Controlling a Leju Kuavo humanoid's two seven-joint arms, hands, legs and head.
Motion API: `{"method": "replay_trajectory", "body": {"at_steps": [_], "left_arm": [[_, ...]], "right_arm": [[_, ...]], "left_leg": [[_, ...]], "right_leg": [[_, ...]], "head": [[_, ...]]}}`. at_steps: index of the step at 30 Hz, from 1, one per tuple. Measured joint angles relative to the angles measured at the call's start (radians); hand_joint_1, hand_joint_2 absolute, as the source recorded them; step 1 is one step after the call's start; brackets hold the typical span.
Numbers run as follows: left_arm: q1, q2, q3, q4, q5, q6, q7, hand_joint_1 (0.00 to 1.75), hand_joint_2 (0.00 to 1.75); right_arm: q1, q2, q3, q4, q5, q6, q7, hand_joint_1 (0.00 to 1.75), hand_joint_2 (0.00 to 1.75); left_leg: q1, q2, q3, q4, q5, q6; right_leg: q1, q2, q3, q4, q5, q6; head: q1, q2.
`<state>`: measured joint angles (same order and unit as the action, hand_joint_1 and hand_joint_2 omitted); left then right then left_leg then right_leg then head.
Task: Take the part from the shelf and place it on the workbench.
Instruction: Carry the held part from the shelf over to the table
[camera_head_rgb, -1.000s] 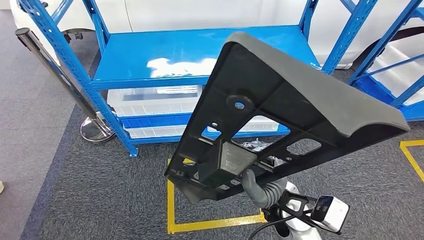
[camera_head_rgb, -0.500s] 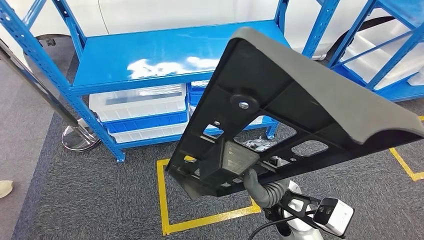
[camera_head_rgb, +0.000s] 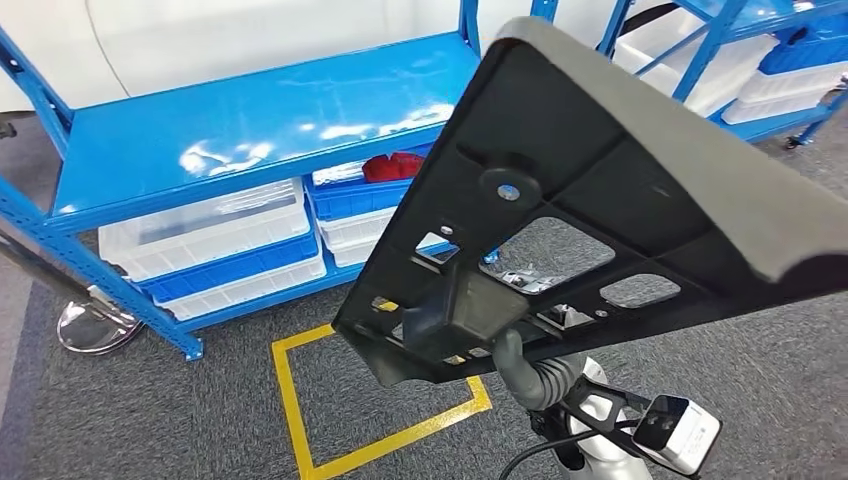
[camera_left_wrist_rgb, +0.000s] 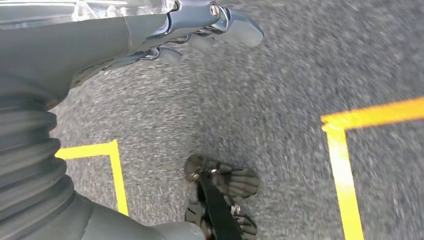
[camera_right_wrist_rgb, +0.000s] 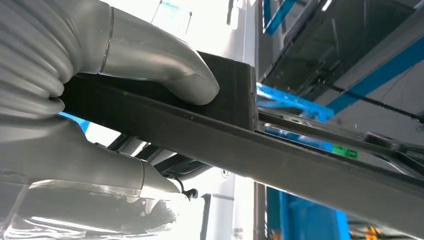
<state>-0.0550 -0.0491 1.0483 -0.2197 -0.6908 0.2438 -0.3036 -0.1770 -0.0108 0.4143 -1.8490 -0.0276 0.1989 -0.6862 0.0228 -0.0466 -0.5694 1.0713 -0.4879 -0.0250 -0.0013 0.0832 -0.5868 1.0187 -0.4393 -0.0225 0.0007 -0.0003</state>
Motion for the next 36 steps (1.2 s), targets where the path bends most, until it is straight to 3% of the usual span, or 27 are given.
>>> {"method": "replay_trajectory", "body": {"at_steps": [2,4,6,8,10,11,12,14,16,17,20,22,24,26,27,29,31,33,35,36], "left_arm": [[0.000,0.000,0.000,0.000,-0.001,-0.004,-0.003,0.00,1.75],[-0.002,-0.001,0.000,0.000,-0.005,-0.012,-0.006,0.00,1.75],[-0.006,-0.004,-0.001,0.000,-0.010,-0.026,-0.007,0.00,1.75],[-0.006,-0.006,-0.002,0.000,-0.018,-0.041,0.005,0.00,1.75],[-0.003,-0.006,-0.002,0.000,-0.028,-0.056,0.035,0.00,1.75],[-0.002,-0.005,-0.002,0.000,-0.031,-0.062,0.051,0.00,1.75],[-0.002,-0.005,-0.002,0.000,-0.032,-0.068,0.070,0.00,1.75],[-0.002,-0.002,-0.002,0.000,-0.030,-0.077,0.099,0.00,1.75],[0.000,0.006,0.000,0.000,-0.027,-0.077,0.122,0.00,1.75],[0.003,0.010,0.002,0.000,-0.025,-0.075,0.131,0.00,1.75],[0.007,0.022,0.009,0.000,-0.016,-0.065,0.145,0.00,1.75],[0.008,0.030,0.019,0.000,-0.009,-0.060,0.149,0.00,1.75],[0.013,0.035,0.028,0.000,-0.003,-0.060,0.151,0.00,1.75],[0.021,0.038,0.036,0.000,0.002,-0.061,0.153,0.00,1.75],[0.023,0.038,0.041,0.000,0.005,-0.062,0.154,0.00,1.75],[0.025,0.038,0.051,0.000,0.010,-0.064,0.154,0.00,1.75],[0.023,0.040,0.059,0.000,0.014,-0.065,0.150,0.00,1.75],[0.022,0.042,0.069,0.000,0.021,-0.065,0.141,0.00,1.75],[0.021,0.043,0.077,0.000,0.027,-0.065,0.131,0.00,1.75],[0.019,0.044,0.080,0.000,0.029,-0.065,0.126,0.00,1.75]], "right_arm": [[0.000,-0.003,0.000,-0.007,-0.003,-0.003,0.000,1.75,1.75],[0.003,-0.007,0.000,-0.017,0.000,-0.010,0.000,1.75,1.75],[0.005,-0.013,0.000,-0.030,0.005,-0.021,0.000,1.75,1.75],[0.008,-0.021,0.000,-0.043,0.012,-0.036,0.000,1.75,1.75],[0.026,-0.034,-0.001,-0.059,0.022,-0.051,0.000,1.75,1.75],[0.040,-0.043,-0.003,-0.068,0.026,-0.055,0.000,1.75,1.75],[0.056,-0.052,-0.006,-0.079,0.031,-0.057,0.000,1.75,1.75],[0.086,-0.072,-0.015,-0.102,0.034,-0.056,0.000,1.75,1.75],[0.115,-0.093,-0.031,-0.129,0.032,-0.056,0.000,1.75,1.75],[0.130,-0.103,-0.041,-0.144,0.030,-0.056,0.000,1.75,1.75],[0.177,-0.129,-0.077,-0.183,0.029,-0.054,0.000,1.75,1.75],[0.199,-0.140,-0.097,-0.204,0.030,-0.052,0.000,1.75,1.75],[0.209,-0.145,-0.109,-0.214,0.030,-0.049,0.000,1.75,1.75],[0.223,-0.147,-0.114,-0.218,0.031,-0.042,0.000,1.75,1.75],[0.231,-0.147,-0.115,-0.219,0.032,-0.038,0.000,1.75,1.75],[0.239,-0.149,-0.115,-0.222,0.031,-0.027,0.000,1.75,1.75],[0.239,-0.149,-0.114,-0.222,0.028,-0.017,0.000,1.75,1.75],[0.237,-0.148,-0.114,-0.222,0.022,-0.007,0.000,1.75,1.75],[0.234,-0.146,-0.113,-0.222,0.014,0.003,0.000,1.75,1.75],[0.233,-0.144,-0.113,-0.222,0.009,0.008,0.000,1.75,1.75]], "left_leg": [[-0.002,-0.025,0.020,-0.053,0.008,0.004],[-0.002,-0.007,0.021,-0.061,0.014,0.011],[0.001,0.016,0.024,-0.072,0.024,0.025],[0.000,0.041,0.024,-0.078,0.028,0.032],[-0.002,0.068,0.022,-0.077,0.027,0.034],[-0.003,0.081,0.021,-0.077,0.027,0.034],[-0.003,0.094,0.021,-0.076,0.027,0.033],[-0.004,0.116,0.023,-0.076,0.025,0.030],[-0.007,0.133,0.026,-0.075,0.022,0.021],[-0.008,0.141,0.028,-0.075,0.021,0.015],[-0.007,0.165,0.034,-0.078,0.017,-0.004],[-0.005,0.128,0.018,-0.035,-0.018,-0.013],[-0.004,0.070,-0.034,0.089,-0.087,-0.015],[-0.004,0.053,-0.086,0.205,-0.126,-0.014],[-0.004,0.052,-0.093,0.217,-0.118,-0.012],[-0.004,0.040,-0.052,0.124,-0.053,-0.005],[-0.004,-0.007,0.009,-0.013,0.002,0.004],[-0.008,-0.033,0.031,-0.070,0.012,0.011],[-0.010,-0.012,0.032,-0.077,0.017,0.020],[-0.009,0.000,0.034,-0.082,0.022,0.027]], "right_leg": [[-0.004,0.021,-0.011,0.003,0.005,0.014],[-0.008,0.038,-0.018,0.000,0.012,0.029],[-0.006,0.003,-0.033,0.025,-0.005,0.038],[-0.005,-0.054,-0.080,0.124,-0.062,0.045],[-0.010,-0.071,-0.140,0.251,-0.115,0.053],[-0.013,-0.074,-0.150,0.276,-0.117,0.056],[-0.014,-0.078,-0.141,0.263,-0.103,0.058],[-0.014,-0.106,-0.064,0.128,-0.044,0.055],[-0.007,-0.143,-0.001,0.012,-0.011,0.043],[-0.003,-0.151,0.010,-0.011,-0.009,0.036],[-0.001,-0.124,0.006,-0.020,-0.003,0.017],[-0.006,-0.104,0.010,-0.032,0.007,0.004],[-0.005,-0.081,0.010,-0.036,0.014,-0.004],[-0.001,-0.055,0.008,-0.033,0.015,-0.007],[0.000,-0.041,0.007,-0.031,0.016,-0.007],[0.001,-0.014,0.006,-0.024,0.015,-0.006],[0.001,0.011,0.003,-0.017,0.015,-0.001],[-0.002,0.031,-0.005,-0.014,0.017,0.012],[-0.007,0.048,-0.012,-0.014,0.022,0.026],[-0.007,0.038,-0.018,-0.006,0.017,0.030]], "head": [[0.000,0.000],[0.000,0.000],[0.003,0.000],[0.006,0.000],[0.008,0.000],[0.008,0.000],[0.008,0.000],[0.008,0.000],[0.007,0.000],[0.007,0.000],[0.006,0.000],[0.003,0.000],[0.000,0.000],[0.000,0.000],[0.000,0.000],[0.000,0.000],[0.000,0.000],[0.001,0.000],[0.000,0.000],[0.001,0.000]]}}
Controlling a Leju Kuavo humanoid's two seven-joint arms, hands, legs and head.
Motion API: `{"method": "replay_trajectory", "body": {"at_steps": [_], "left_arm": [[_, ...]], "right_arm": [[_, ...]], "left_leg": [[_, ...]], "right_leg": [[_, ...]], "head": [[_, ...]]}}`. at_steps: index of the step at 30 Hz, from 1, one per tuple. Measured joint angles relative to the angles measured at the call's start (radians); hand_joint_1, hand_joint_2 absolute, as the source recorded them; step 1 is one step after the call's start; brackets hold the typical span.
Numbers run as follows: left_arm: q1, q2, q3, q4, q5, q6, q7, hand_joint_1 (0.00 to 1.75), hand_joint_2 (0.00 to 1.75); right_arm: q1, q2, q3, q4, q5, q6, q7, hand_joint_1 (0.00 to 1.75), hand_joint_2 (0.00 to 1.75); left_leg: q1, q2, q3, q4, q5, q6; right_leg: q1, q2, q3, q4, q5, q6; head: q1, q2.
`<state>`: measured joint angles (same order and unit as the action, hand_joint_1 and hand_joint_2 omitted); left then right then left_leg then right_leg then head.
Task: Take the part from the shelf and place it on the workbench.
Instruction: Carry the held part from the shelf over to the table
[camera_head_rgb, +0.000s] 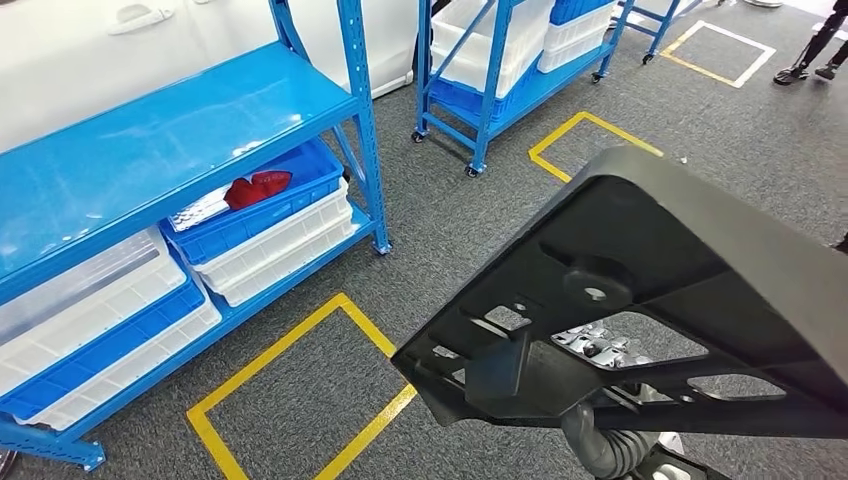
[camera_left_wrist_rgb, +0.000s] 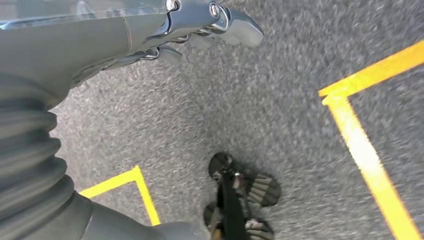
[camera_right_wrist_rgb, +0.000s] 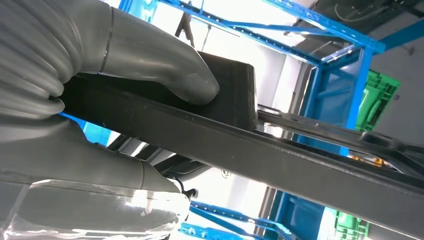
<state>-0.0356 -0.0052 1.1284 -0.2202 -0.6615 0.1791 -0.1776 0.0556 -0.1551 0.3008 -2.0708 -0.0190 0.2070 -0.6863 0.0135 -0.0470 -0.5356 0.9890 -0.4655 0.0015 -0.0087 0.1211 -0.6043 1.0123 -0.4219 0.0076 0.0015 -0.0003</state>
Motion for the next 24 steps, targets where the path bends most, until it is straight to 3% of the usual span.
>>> {"method": "replay_trajectory", "body": {"at_steps": [1,3,5,6,7,9,11,12,14,15,17,19,21,22,23,24], "left_arm": [[-0.001,0.000,0.003,0.000,0.001,0.000,-0.006,0.00,1.75],[0.000,0.002,0.012,0.000,0.002,0.001,-0.014,0.00,1.75],[0.006,0.006,0.019,0.000,-0.002,0.002,-0.016,0.00,1.75],[0.007,0.010,0.021,0.000,-0.006,0.001,-0.017,0.00,1.75],[0.009,0.013,0.021,0.000,-0.012,-0.001,-0.019,0.00,1.75],[0.008,0.022,0.021,0.000,-0.029,-0.011,-0.022,0.00,1.75],[0.009,0.034,0.020,-0.001,-0.044,-0.023,-0.024,0.00,1.75],[0.009,0.040,0.020,-0.002,-0.051,-0.028,-0.026,0.00,1.75],[0.008,0.053,0.019,-0.004,-0.063,-0.037,-0.031,0.00,1.75],[0.006,0.059,0.018,-0.005,-0.069,-0.040,-0.035,0.00,1.75],[0.002,0.066,0.016,-0.006,-0.080,-0.049,-0.041,0.00,1.75],[0.005,0.073,0.015,-0.007,-0.085,-0.054,-0.046,0.00,1.75],[0.011,0.079,0.015,-0.007,-0.088,-0.055,-0.049,0.00,1.75],[0.012,0.081,0.015,-0.007,-0.090,-0.055,-0.049,0.00,1.75],[0.011,0.081,0.015,-0.007,-0.092,-0.055,-0.050,0.00,1.75],[0.010,0.082,0.015,-0.007,-0.094,-0.057,-0.051,0.00,1.75]], "right_arm": [[-0.004,0.002,0.000,0.001,-0.005,0.006,0.000,1.75,1.75],[-0.017,0.009,-0.001,0.004,-0.012,0.018,0.000,1.75,1.75],[-0.028,0.018,-0.001,0.011,-0.010,0.023,0.000,1.75,1.75],[-0.029,0.021,-0.002,0.013,-0.006,0.020,0.000,1.75,1.75],[-0.030,0.024,-0.002,0.015,0.000,0.014,0.000,1.75,1.75],[-0.030,0.028,-0.003,0.016,0.007,-0.004,0.000,1.75,1.75],[-0.030,0.031,-0.006,0.014,0.008,-0.020,0.000,1.75,1.75],[-0.031,0.032,-0.007,0.011,0.009,-0.027,0.000,1.75,1.75],[-0.031,0.034,-0.009,0.007,0.010,-0.043,0.000,1.75,1.75],[-0.030,0.034,-0.010,0.004,0.011,-0.050,0.000,1.75,1.75],[-0.029,0.036,-0.010,-0.002,0.013,-0.061,0.000,1.75,1.75],[-0.029,0.038,-0.010,-0.006,0.010,-0.058,0.000,1.75,1.75],[-0.031,0.039,-0.010,-0.006,0.002,-0.041,0.000,1.75,1.75],[-0.035,0.040,-0.010,-0.004,-0.003,-0.030,0.000,1.75,1.75],[-0.042,0.040,-0.010,-0.001,-0.007,-0.020,0.000,1.75,1.75],[-0.053,0.041,-0.009,0.003,-0.010,-0.013,0.000,1.75,1.75]], "left_leg": [[0.002,0.013,0.001,-0.005,0.005,0.006],[0.001,0.040,0.001,-0.011,0.010,0.012],[-0.002,0.070,-0.003,-0.010,0.010,0.013],[-0.003,0.084,-0.004,-0.009,0.010,0.013],[-0.003,0.098,-0.005,-0.009,0.009,0.012],[-0.003,0.121,-0.004,-0.006,0.006,0.007],[-0.007,0.138,-0.002,-0.001,0.001,-0.002],[-0.009,0.146,-0.001,0.001,-0.001,-0.008],[-0.010,0.165,0.003,0.000,-0.003,-0.021],[-0.007,0.163,0.005,0.001,-0.006,-0.028],[-0.002,0.119,-0.008,0.038,-0.036,-0.038],[0.001,0.066,-0.062,0.159,-0.103,-0.043],[0.001,0.055,-0.123,0.287,-0.149,-0.044],[0.001,0.053,-0.134,0.307,-0.144,-0.043],[0.001,0.051,-0.125,0.280,-0.117,-0.041],[0.001,0.041,-0.099,0.218,-0.077,-0.038]], "right_leg": [[0.001,-0.023,-0.013,0.023,-0.016,0.003],[0.001,-0.084,-0.063,0.126,-0.078,0.009],[-0.004,-0.109,-0.121,0.254,-0.136,0.016],[-0.007,-0.113,-0.131,0.281,-0.142,0.019],[-0.009,-0.118,-0.121,0.273,-0.131,0.021],[-0.011,-0.143,-0.044,0.146,-0.074,0.019],[-0.004,-0.182,0.024,0.027,-0.042,0.008],[-0.001,-0.192,0.036,0.003,-0.040,0.001],[0.004,-0.175,0.031,-0.003,-0.039,-0.013],[0.003,-0.164,0.031,-0.006,-0.036,-0.019],[-0.002,-0.144,0.033,-0.013,-0.030,-0.031],[-0.001,-0.122,0.033,-0.015,-0.027,-0.040],[0.003,-0.095,0.032,-0.014,-0.026,-0.044],[0.005,-0.080,0.032,-0.013,-0.026,-0.044],[0.006,-0.066,0.033,-0.012,-0.026,-0.044],[0.006,-0.052,0.035,-0.011,-0.026,-0.043]], "head": [[0.002,0.000],[0.005,0.000],[0.006,0.000],[0.006,0.000],[0.006,0.000],[0.007,0.000],[0.006,0.000],[0.005,0.000],[0.003,0.000],[0.003,0.000],[0.001,0.000],[-0.002,0.000],[-0.002,0.000],[-0.002,0.000],[-0.002,0.000],[-0.002,0.000]]}}
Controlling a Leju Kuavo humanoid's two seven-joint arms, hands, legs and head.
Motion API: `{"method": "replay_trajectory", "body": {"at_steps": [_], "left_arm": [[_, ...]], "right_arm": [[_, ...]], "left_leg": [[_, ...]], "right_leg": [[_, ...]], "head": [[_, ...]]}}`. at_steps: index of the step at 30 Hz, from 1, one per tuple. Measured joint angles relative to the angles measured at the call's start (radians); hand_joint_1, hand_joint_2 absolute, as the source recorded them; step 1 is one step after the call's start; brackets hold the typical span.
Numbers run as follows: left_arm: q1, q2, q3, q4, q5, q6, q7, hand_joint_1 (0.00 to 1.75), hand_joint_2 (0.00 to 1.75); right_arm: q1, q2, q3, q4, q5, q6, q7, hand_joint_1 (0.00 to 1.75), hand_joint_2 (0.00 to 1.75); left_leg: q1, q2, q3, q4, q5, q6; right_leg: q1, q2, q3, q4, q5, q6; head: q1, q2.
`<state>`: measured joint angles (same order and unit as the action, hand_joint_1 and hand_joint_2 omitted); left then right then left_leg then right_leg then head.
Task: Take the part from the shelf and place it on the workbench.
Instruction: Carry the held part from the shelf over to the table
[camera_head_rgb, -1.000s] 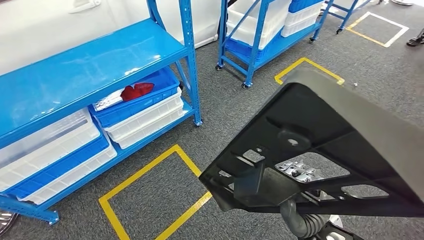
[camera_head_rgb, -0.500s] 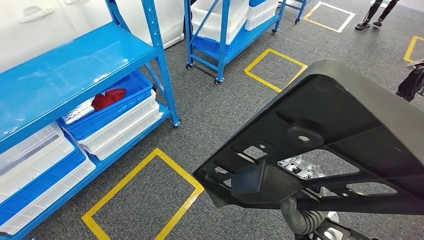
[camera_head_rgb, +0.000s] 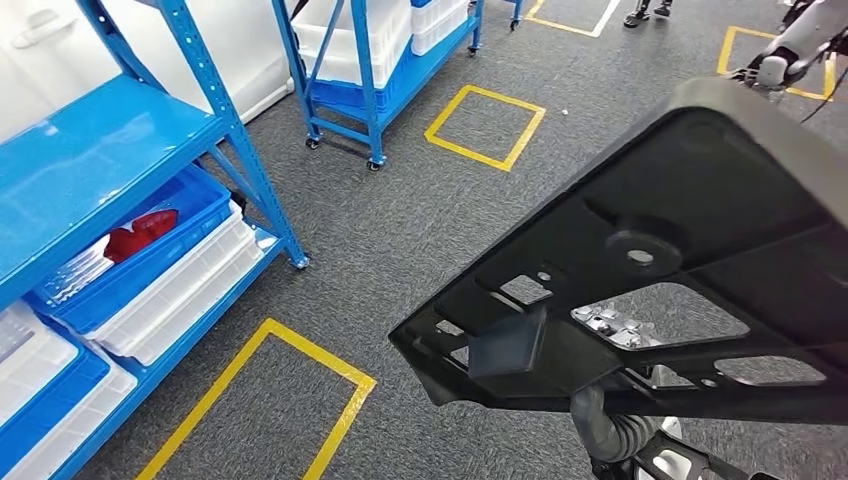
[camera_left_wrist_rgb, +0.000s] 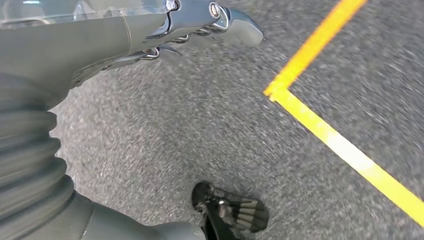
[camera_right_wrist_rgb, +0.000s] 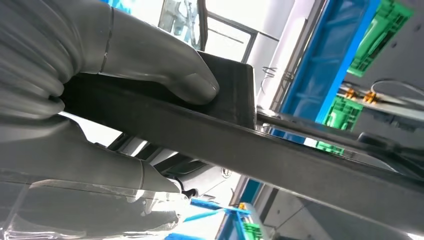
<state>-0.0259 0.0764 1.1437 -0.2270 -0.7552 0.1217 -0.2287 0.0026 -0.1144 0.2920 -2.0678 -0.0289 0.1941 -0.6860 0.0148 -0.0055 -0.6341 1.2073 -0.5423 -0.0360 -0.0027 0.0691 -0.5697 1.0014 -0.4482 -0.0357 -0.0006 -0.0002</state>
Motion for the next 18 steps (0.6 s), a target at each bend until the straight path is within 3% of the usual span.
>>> {"method": "replay_trajectory", "body": {"at_steps": [2,4,6,8,10,12,13,14,16,18], "left_arm": [[-0.004,0.000,0.000,0.000,-0.004,-0.008,-0.006,0.00,1.75],[-0.008,0.001,0.000,0.000,-0.009,-0.017,-0.014,0.00,1.75],[-0.013,0.001,-0.002,0.000,-0.013,-0.025,-0.022,0.00,1.75],[-0.019,0.000,-0.004,0.000,-0.016,-0.031,-0.031,0.00,1.75],[-0.019,-0.002,-0.006,0.000,-0.017,-0.034,-0.038,0.00,1.75],[-0.017,-0.003,-0.006,0.000,-0.015,-0.035,-0.044,0.00,1.75],[-0.017,-0.004,-0.005,0.000,-0.012,-0.035,-0.048,0.00,1.75],[-0.019,-0.005,-0.005,0.000,-0.008,-0.036,-0.053,0.00,1.75],[-0.022,-0.011,-0.003,0.000,0.002,-0.033,-0.059,0.00,1.75],[-0.023,-0.019,0.003,0.000,0.015,-0.025,-0.060,0.00,1.75]], "right_arm": [[-0.033,0.003,0.006,0.016,-0.004,0.005,0.000,1.75,1.75],[-0.064,0.008,0.014,0.037,-0.003,0.000,0.000,1.75,1.75],[-0.081,0.011,0.024,0.052,0.001,-0.010,0.000,1.75,1.75],[-0.095,0.011,0.036,0.062,0.007,-0.025,0.000,1.75,1.75],[-0.113,0.011,0.049,0.070,0.008,-0.036,0.000,1.75,1.75],[-0.123,0.010,0.058,0.079,0.005,-0.039,0.000,1.75,1.75],[-0.125,0.009,0.061,0.083,0.004,-0.039,0.000,1.75,1.75],[-0.126,0.007,0.062,0.087,0.001,-0.039,0.000,1.75,1.75],[-0.131,0.002,0.065,0.091,-0.007,-0.033,0.000,1.75,1.75],[-0.138,0.000,0.068,0.094,-0.019,-0.018,0.000,1.75,1.75]], "left_leg": [[0.003,-0.048,0.059,-0.141,0.063,0.007],[0.003,-0.079,0.083,-0.200,0.075,0.013],[0.002,-0.063,0.085,-0.207,0.075,0.022],[0.004,-0.038,0.089,-0.217,0.081,0.036],[0.001,-0.010,0.091,-0.222,0.082,0.046],[-0.003,0.019,0.091,-0.221,0.080,0.049],[-0.004,0.033,0.092,-0.220,0.078,0.049],[-0.004,0.046,0.093,-0.220,0.075,0.048],[-0.005,0.068,0.099,-0.218,0.069,0.043],[-0.010,0.087,0.105,-0.216,0.061,0.033]], "right_leg": [[0.000,0.027,-0.003,0.006,-0.001,0.005],[-0.002,0.050,-0.012,0.011,0.001,0.017],[-0.005,0.071,-0.020,0.011,0.004,0.031],[-0.003,0.036,-0.037,0.040,-0.014,0.041],[-0.002,-0.030,-0.089,0.146,-0.070,0.048],[-0.007,-0.056,-0.155,0.272,-0.117,0.055],[-0.009,-0.060,-0.169,0.296,-0.116,0.058],[-0.011,-0.064,-0.163,0.280,-0.097,0.059],[-0.010,-0.095,-0.096,0.151,-0.032,0.056],[-0.001,-0.130,-0.038,0.038,0.002,0.043]], "head": [[0.000,0.000],[0.001,0.000],[0.001,0.000],[0.003,0.000],[0.007,0.000],[0.008,0.000],[0.008,0.000],[0.008,0.000],[0.009,0.000],[0.008,0.000]]}}
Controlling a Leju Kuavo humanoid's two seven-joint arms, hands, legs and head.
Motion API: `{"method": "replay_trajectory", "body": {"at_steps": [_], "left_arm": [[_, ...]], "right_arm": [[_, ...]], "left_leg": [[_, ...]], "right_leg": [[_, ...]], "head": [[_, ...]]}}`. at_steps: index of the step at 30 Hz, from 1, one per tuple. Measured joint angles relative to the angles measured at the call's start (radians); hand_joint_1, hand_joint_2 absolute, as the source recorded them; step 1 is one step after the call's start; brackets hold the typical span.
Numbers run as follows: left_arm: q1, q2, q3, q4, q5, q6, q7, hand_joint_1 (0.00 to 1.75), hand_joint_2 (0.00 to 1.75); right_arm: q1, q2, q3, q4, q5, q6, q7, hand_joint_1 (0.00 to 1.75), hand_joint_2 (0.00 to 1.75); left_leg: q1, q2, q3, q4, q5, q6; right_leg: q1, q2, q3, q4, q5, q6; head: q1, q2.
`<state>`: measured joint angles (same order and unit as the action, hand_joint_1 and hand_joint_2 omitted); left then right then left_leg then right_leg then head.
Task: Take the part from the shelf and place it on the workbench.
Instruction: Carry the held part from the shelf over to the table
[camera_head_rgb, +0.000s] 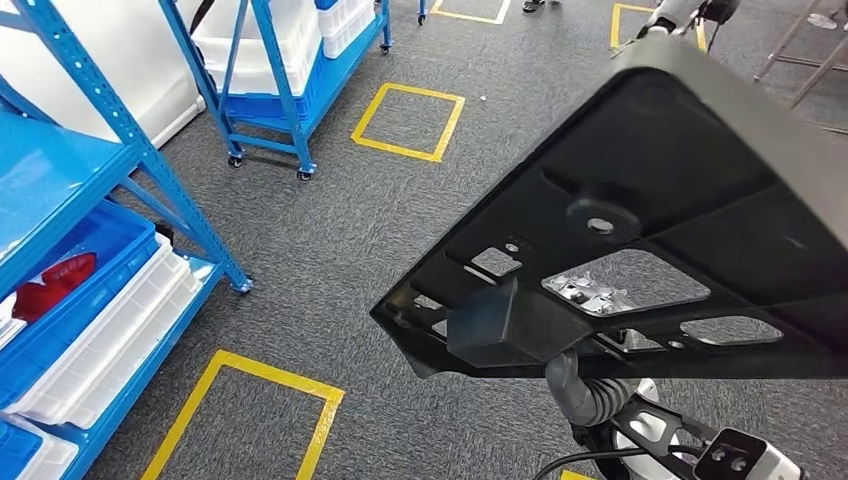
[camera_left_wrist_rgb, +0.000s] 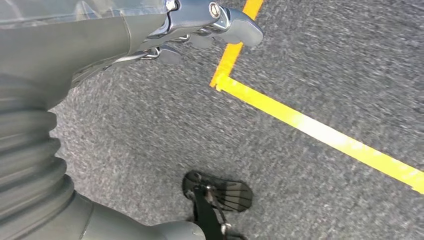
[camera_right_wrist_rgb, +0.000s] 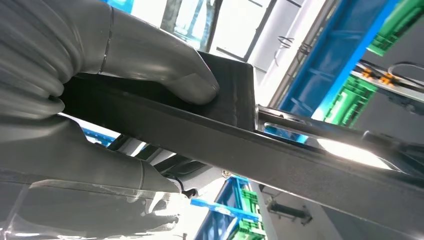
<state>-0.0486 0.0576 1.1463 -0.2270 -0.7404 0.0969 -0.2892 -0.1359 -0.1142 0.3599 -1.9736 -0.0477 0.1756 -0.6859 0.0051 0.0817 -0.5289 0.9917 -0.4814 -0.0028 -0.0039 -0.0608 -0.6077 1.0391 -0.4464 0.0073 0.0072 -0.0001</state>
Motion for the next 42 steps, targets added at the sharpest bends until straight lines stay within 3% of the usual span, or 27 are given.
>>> {"method": "replay_trajectory", "body": {"at_steps": [1,3,5,7,9,10,11,12,14,15,17,18,19,21,23,24,26,27,29,31,32,34,36,38,40,41,42], "left_arm": [[0.000,-0.005,0.003,0.000,0.005,0.005,0.001,0.00,1.75],[-0.003,-0.015,0.007,0.000,0.008,0.011,0.002,0.00,1.75],[-0.006,-0.025,0.009,0.000,0.007,0.012,0.002,0.00,1.75],[-0.005,-0.031,0.009,0.000,0.005,0.006,0.002,0.00,1.75],[0.002,-0.035,0.010,0.000,0.004,0.001,0.001,0.00,1.75],[0.005,-0.037,0.010,0.000,0.002,0.000,0.001,0.00,1.75],[0.007,-0.039,0.011,0.000,0.000,0.000,0.001,0.00,1.75],[0.008,-0.042,0.011,0.000,-0.003,0.001,0.003,0.00,1.75],[0.008,-0.045,0.011,0.000,-0.018,0.004,0.013,0.00,1.75],[0.009,-0.046,0.011,0.000,-0.028,0.006,0.019,0.00,1.75],[0.010,-0.046,0.009,0.000,-0.047,0.007,0.025,0.00,1.75],[0.010,-0.046,0.007,0.000,-0.053,0.006,0.024,0.00,1.75],[0.009,-0.046,0.004,0.000,-0.058,0.003,0.023,0.00,1.75],[0.006,-0.045,0.002,0.000,-0.063,-0.002,0.018,0.00,1.75],[0.008,-0.044,0.002,0.000,-0.060,-0.003,0.014,0.00,1.75],[0.009,-0.044,0.002,0.000,-0.057,-0.003,0.013,0.00,1.75],[0.008,-0.044,0.004,0.000,-0.048,0.000,0.010,0.00,1.75],[0.007,-0.043,0.005,0.000,-0.043,0.003,0.008,0.00,1.75],[0.003,-0.044,0.011,0.000,-0.035,0.013,0.002,0.00,1.75],[0.001,-0.044,0.018,0.000,-0.032,0.021,-0.004,0.00,1.75],[0.000,-0.044,0.021,0.000,-0.032,0.023,-0.006,0.00,1.75],[-0.005,-0.045,0.025,0.000,-0.033,0.027,-0.008,0.00,1.75],[-0.010,-0.045,0.027,0.000,-0.039,0.028,-0.004,0.00,1.75],[-0.008,-0.042,0.027,0.000,-0.053,0.023,0.002,0.00,1.75],[-0.004,-0.035,0.026,0.000,-0.066,0.008,-0.001,0.00,1.75],[-0.004,-0.031,0.026,0.000,-0.070,0.000,-0.005,0.00,1.75],[-0.005,-0.028,0.026,0.000,-0.073,-0.006,-0.008,0.00,1.75]], "right_arm": [[-0.002,0.000,0.001,0.002,-0.005,0.008,0.000,1.75,1.75],[-0.004,-0.001,0.004,0.007,-0.010,0.020,0.000,1.75,1.75],[-0.005,-0.001,0.005,0.013,-0.012,0.028,0.000,1.75,1.75],[-0.007,0.000,0.007,0.020,-0.014,0.035,0.000,1.75,1.75],[-0.006,0.000,0.009,0.029,-0.012,0.041,0.000,1.75,1.75],[-0.005,0.000,0.010,0.033,-0.008,0.043,0.000,1.75,1.75],[-0.003,0.000,0.011,0.036,-0.001,0.043,0.000,1.75,1.75],[-0.003,0.000,0.012,0.038,0.009,0.041,0.000,1.75,1.75],[-0.001,0.000,0.016,0.035,0.032,0.029,0.000,1.75,1.75],[0.000,0.000,0.019,0.031,0.040,0.020,0.000,1.75,1.75],[0.002,0.000,0.024,0.021,0.048,-0.002,0.000,1.75,1.75],[0.003,-0.001,0.026,0.016,0.050,-0.015,0.000,1.75,1.75],[0.004,-0.001,0.027,0.010,0.051,-0.028,0.000,1.75,1.75],[0.002,-0.003,0.029,0.000,0.050,-0.046,0.000,1.75,1.75],[0.001,-0.004,0.033,-0.004,0.047,-0.054,0.000,1.75,1.75],[0.003,-0.004,0.035,-0.005,0.045,-0.054,0.000,1.75,1.75],[0.010,-0.005,0.038,-0.006,0.043,-0.050,0.000,1.75,1.75],[0.013,-0.006,0.040,-0.008,0.041,-0.044,0.000,1.75,1.75],[0.018,-0.006,0.043,-0.014,0.038,-0.034,0.000,1.75,1.75],[0.018,-0.002,0.045,-0.019,0.037,-0.029,0.000,1.75,1.75],[0.018,0.000,0.046,-0.020,0.037,-0.028,0.000,1.75,1.75],[0.021,0.002,0.047,-0.020,0.037,-0.027,0.000,1.75,1.75],[0.022,0.004,0.048,-0.022,0.037,-0.028,0.000,1.75,1.75],[0.019,0.009,0.054,-0.017,0.036,-0.035,0.000,1.75,1.75],[0.022,0.011,0.061,-0.003,0.040,-0.049,0.000,1.75,1.75],[0.025,0.012,0.064,0.004,0.042,-0.056,0.000,1.75,1.75],[0.028,0.012,0.065,0.009,0.043,-0.061,0.000,1.75,1.75]], "left_leg": [[-0.002,0.009,0.003,0.000,-0.003,-0.005],[-0.003,0.025,0.008,-0.001,-0.008,-0.016],[0.002,-0.001,0.006,0.019,-0.028,-0.026],[0.007,-0.052,-0.036,0.116,-0.084,-0.032],[0.008,-0.072,-0.105,0.254,-0.139,-0.035],[0.008,-0.073,-0.128,0.293,-0.143,-0.036],[0.008,-0.074,-0.133,0.293,-0.126,-0.035],[0.009,-0.077,-0.119,0.251,-0.091,-0.034],[0.013,-0.113,-0.065,0.114,-0.017,-0.031],[0.015,-0.134,-0.044,0.061,0.003,-0.029],[0.013,-0.154,-0.029,0.024,0.004,-0.021],[0.012,-0.145,-0.027,0.021,0.005,-0.015],[0.012,-0.134,-0.025,0.016,0.008,-0.008],[0.013,-0.110,-0.020,0.006,0.014,0.006],[0.009,-0.084,-0.019,0.003,0.015,0.015],[0.006,-0.070,-0.019,0.003,0.014,0.017],[0.003,-0.043,-0.018,0.003,0.011,0.018],[0.003,-0.031,-0.017,0.004,0.010,0.017],[0.001,-0.009,-0.012,0.004,0.005,0.012],[-0.003,0.009,-0.007,0.006,-0.001,0.002],[-0.005,0.019,-0.005,0.007,-0.004,-0.003],[-0.004,0.032,-0.001,0.007,-0.010,-0.013],[0.000,-0.002,-0.010,0.042,-0.037,-0.023],[0.004,-0.053,-0.059,0.153,-0.097,-0.029],[0.005,-0.070,-0.121,0.276,-0.141,-0.031],[0.005,-0.073,-0.135,0.296,-0.137,-0.031],[0.005,-0.075,-0.130,0.277,-0.113,-0.030]], "right_leg": [[0.005,-0.007,0.010,-0.022,0.001,-0.007],[0.007,0.014,0.010,-0.027,0.001,-0.019],[0.004,0.034,0.015,-0.034,0.005,-0.029],[0.001,0.054,0.018,-0.038,0.007,-0.038],[0.002,0.079,0.018,-0.037,0.006,-0.041],[0.003,0.093,0.018,-0.036,0.006,-0.042],[0.003,0.107,0.019,-0.035,0.006,-0.041],[0.003,0.121,0.020,-0.033,0.005,-0.040],[0.002,0.148,0.020,-0.027,0.002,-0.034],[0.002,0.160,0.018,-0.023,0.001,-0.029],[-0.001,0.182,0.010,-0.020,0.003,-0.016],[-0.003,0.193,0.006,-0.022,0.005,-0.010],[-0.005,0.195,0.004,-0.021,0.005,-0.004],[-0.002,0.156,-0.018,0.021,-0.021,0.003],[0.000,0.097,-0.075,0.138,-0.081,0.007],[-0.002,0.083,-0.108,0.205,-0.108,0.008],[-0.004,0.069,-0.135,0.258,-0.112,0.010],[-0.004,0.064,-0.119,0.228,-0.087,0.009],[0.000,0.035,-0.045,0.091,-0.027,0.003],[0.008,0.009,0.005,-0.007,-0.003,-0.009],[0.012,0.007,0.011,-0.022,-0.005,-0.015],[0.012,0.029,0.011,-0.027,-0.002,-0.026],[0.008,0.048,0.017,-0.034,0.002,-0.037],[0.007,0.067,0.019,-0.036,0.004,-0.045],[0.009,0.092,0.019,-0.035,0.004,-0.047],[0.009,0.105,0.019,-0.034,0.004,-0.047],[0.009,0.117,0.019,-0.033,0.004,-0.047]], "head": [[0.000,0.000],[-0.001,0.000],[-0.002,0.000],[-0.004,0.000],[-0.006,0.000],[-0.006,0.000],[-0.006,0.000],[-0.006,0.000],[-0.006,0.000],[-0.005,0.000],[-0.005,0.000],[-0.005,0.000],[-0.005,0.000],[-0.001,0.000],[0.002,0.000],[0.003,0.000],[0.003,0.000],[0.003,0.000],[0.003,0.000],[0.002,0.000],[0.001,0.000],[0.000,0.000],[0.000,0.000],[0.000,0.000],[0.000,0.000],[0.000,0.000],[0.000,0.000]]}}
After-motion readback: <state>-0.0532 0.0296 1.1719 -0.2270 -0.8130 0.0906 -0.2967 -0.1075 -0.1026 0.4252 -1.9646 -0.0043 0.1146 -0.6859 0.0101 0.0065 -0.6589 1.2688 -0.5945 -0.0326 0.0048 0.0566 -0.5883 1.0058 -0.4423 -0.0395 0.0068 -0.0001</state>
